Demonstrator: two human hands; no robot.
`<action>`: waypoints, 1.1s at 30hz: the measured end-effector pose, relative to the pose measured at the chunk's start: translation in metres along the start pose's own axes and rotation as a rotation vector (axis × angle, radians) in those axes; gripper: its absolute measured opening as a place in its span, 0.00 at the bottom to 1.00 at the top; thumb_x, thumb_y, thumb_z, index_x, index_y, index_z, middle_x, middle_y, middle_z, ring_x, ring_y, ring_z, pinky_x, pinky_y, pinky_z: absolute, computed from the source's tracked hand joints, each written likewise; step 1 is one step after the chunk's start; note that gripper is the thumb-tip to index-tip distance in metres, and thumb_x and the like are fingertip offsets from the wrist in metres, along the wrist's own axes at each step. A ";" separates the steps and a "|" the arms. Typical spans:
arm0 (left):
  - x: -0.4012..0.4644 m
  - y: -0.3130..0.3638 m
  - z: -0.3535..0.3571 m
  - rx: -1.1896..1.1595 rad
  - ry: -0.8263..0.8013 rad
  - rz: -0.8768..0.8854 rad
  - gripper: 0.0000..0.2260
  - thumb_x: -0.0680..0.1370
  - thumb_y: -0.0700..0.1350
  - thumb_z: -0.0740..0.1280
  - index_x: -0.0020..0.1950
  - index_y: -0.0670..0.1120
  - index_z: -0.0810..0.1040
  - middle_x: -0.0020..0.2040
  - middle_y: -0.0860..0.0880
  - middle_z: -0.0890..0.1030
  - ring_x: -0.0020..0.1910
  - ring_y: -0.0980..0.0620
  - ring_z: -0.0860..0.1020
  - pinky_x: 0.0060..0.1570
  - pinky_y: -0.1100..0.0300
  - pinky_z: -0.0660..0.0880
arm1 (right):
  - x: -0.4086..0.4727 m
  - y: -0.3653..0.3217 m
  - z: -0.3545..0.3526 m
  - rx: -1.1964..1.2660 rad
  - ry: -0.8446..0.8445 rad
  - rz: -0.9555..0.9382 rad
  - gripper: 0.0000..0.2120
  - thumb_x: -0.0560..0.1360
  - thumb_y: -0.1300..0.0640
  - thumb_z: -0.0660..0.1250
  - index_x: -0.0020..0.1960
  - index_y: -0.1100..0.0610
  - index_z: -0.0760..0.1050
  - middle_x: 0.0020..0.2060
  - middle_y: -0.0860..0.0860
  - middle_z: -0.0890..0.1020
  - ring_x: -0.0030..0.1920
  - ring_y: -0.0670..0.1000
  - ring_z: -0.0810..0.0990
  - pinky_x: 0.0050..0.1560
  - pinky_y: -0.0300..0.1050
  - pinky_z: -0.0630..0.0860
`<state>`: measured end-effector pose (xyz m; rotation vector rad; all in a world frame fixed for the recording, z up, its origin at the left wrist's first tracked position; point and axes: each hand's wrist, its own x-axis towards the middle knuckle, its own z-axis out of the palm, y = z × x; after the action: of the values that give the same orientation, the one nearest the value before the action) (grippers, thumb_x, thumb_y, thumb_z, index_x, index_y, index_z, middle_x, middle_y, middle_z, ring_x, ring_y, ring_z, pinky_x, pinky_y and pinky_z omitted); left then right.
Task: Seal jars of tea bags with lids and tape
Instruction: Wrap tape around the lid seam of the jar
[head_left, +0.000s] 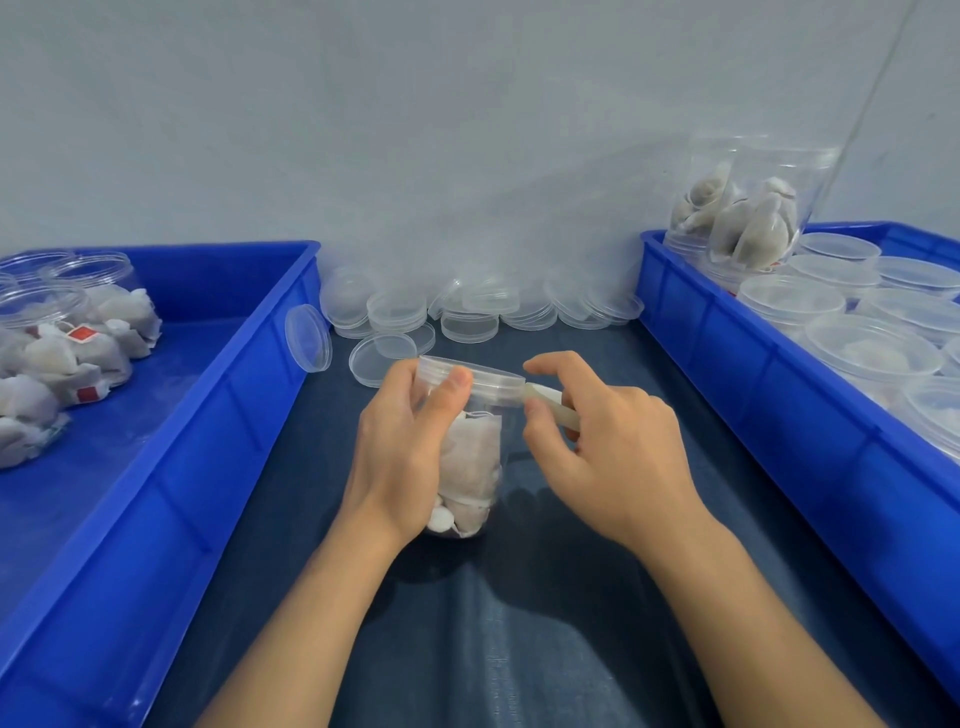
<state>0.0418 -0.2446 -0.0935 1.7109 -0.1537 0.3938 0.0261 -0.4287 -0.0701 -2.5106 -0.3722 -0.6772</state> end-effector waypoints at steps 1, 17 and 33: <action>0.000 0.000 0.000 -0.012 0.001 -0.003 0.24 0.75 0.69 0.65 0.51 0.48 0.80 0.49 0.46 0.84 0.52 0.43 0.82 0.54 0.45 0.78 | 0.000 0.000 0.000 0.007 -0.008 0.003 0.17 0.79 0.44 0.56 0.65 0.45 0.73 0.25 0.46 0.75 0.29 0.51 0.77 0.38 0.51 0.76; -0.002 0.006 -0.004 -0.011 -0.142 -0.013 0.27 0.76 0.68 0.65 0.58 0.45 0.80 0.53 0.50 0.86 0.57 0.46 0.83 0.62 0.39 0.78 | 0.001 0.008 -0.003 0.156 -0.136 0.048 0.16 0.77 0.43 0.57 0.64 0.35 0.72 0.30 0.40 0.77 0.35 0.48 0.76 0.43 0.49 0.75; -0.008 0.007 0.010 0.498 0.092 0.095 0.33 0.71 0.77 0.61 0.69 0.60 0.67 0.57 0.63 0.77 0.51 0.65 0.76 0.50 0.60 0.71 | 0.000 0.003 0.005 0.070 -0.114 0.007 0.17 0.83 0.44 0.56 0.69 0.43 0.75 0.25 0.40 0.71 0.37 0.51 0.77 0.47 0.55 0.78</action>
<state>0.0337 -0.2563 -0.0911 2.1749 -0.0723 0.6177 0.0289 -0.4290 -0.0751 -2.4888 -0.4204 -0.5104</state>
